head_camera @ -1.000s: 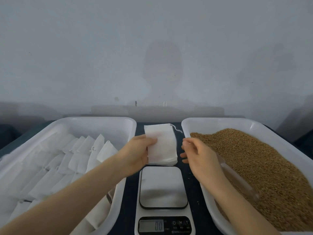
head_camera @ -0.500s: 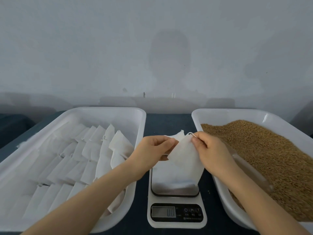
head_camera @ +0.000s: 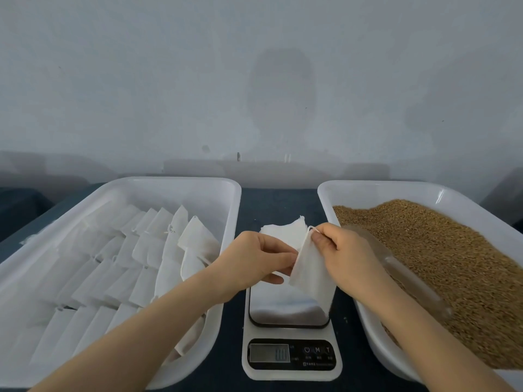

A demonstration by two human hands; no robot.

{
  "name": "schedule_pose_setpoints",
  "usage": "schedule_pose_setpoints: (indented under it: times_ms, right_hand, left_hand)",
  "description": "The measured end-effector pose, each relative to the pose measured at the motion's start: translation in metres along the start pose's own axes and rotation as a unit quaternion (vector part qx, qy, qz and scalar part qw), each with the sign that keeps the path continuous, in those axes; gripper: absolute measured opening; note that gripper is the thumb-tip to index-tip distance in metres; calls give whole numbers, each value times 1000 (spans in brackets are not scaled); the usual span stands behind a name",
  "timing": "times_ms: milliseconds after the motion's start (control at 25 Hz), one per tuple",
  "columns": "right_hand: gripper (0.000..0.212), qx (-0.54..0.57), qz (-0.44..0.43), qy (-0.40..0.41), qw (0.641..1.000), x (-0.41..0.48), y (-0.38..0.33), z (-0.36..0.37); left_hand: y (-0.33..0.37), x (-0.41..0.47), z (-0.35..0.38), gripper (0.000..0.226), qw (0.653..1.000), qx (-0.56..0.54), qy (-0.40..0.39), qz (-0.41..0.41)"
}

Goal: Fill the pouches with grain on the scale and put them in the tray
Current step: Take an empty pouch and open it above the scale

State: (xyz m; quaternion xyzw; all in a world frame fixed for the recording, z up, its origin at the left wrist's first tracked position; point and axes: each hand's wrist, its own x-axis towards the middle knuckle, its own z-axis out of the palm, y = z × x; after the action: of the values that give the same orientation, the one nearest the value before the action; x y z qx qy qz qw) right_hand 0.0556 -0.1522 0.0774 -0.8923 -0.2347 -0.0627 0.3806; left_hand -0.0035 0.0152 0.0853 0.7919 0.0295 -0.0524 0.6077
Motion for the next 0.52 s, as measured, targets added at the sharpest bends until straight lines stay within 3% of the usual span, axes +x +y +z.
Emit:
schedule_pose_setpoints:
  times_ms: [320,400,520]
  right_hand:
    - [21,-26,10,-10,1000,1,3,3]
    - [6,-10,6,29,1000,1,1,3]
    - [21,18,-17,144,989,-1,-2,-1]
  left_hand:
    - [-1,2,-1,14,999,-31,-1,-28]
    - [0,1,-1,11,998,-44,0,-33]
    - [0,1,-3,13,996,-83,21,-32]
